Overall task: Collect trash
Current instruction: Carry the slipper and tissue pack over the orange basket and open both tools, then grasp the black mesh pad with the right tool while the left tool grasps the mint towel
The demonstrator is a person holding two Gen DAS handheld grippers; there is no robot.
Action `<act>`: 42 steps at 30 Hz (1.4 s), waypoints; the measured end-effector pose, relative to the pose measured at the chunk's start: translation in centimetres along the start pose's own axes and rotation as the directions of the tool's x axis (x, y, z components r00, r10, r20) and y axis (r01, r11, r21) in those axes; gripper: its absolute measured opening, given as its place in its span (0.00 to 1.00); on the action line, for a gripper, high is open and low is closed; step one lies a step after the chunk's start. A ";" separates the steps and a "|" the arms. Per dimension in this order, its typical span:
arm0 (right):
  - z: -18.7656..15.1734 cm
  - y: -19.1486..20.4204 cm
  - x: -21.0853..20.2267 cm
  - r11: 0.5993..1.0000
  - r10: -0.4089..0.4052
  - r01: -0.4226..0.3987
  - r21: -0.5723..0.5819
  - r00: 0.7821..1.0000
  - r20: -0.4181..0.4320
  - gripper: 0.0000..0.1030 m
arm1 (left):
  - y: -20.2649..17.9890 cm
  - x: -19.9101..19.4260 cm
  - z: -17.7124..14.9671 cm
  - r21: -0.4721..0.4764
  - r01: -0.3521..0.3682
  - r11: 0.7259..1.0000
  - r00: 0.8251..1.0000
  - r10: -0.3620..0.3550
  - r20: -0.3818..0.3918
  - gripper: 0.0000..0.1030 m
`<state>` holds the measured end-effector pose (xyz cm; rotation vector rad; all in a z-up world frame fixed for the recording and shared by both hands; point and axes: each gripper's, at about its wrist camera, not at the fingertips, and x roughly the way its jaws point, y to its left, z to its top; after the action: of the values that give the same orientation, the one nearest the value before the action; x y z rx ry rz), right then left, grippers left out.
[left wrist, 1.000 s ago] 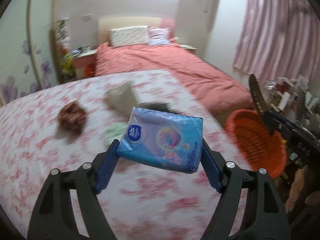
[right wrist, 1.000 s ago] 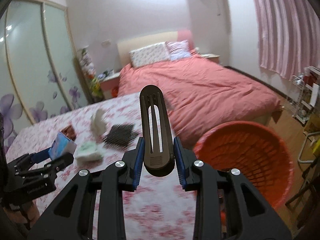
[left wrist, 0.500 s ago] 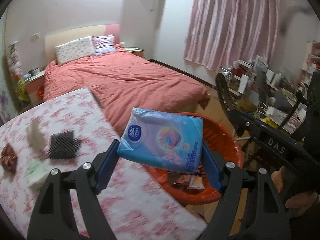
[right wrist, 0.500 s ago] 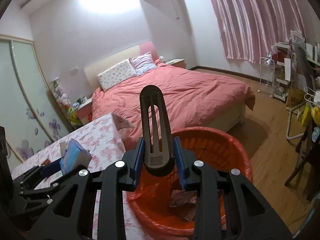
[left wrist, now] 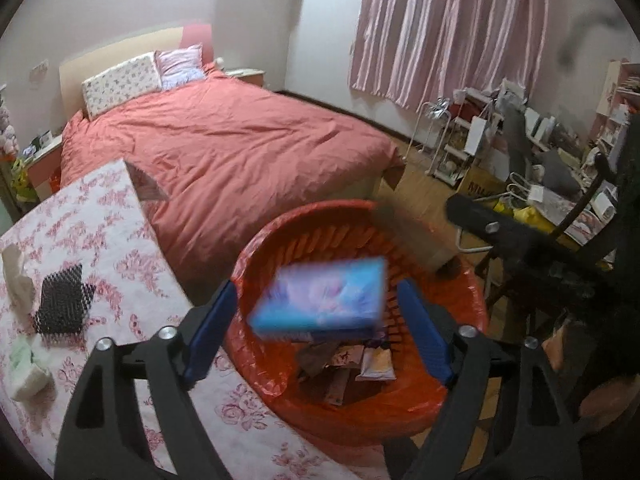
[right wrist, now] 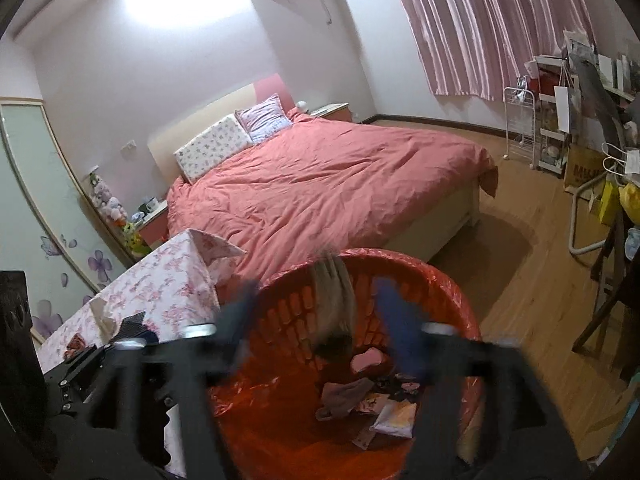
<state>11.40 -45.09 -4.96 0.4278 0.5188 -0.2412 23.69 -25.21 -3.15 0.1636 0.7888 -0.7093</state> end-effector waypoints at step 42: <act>-7.5 16.1 2.1 0.938 -0.006 -0.065 -0.341 0.979 -0.204 0.93 | 25.5 -5.5 -9.0 -0.336 -0.444 0.831 0.896 0.413 -0.164 0.59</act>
<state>15.19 -27.71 -6.62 0.1149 0.7402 -0.0728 31.99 0.51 -8.69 0.0279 0.9136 -0.1188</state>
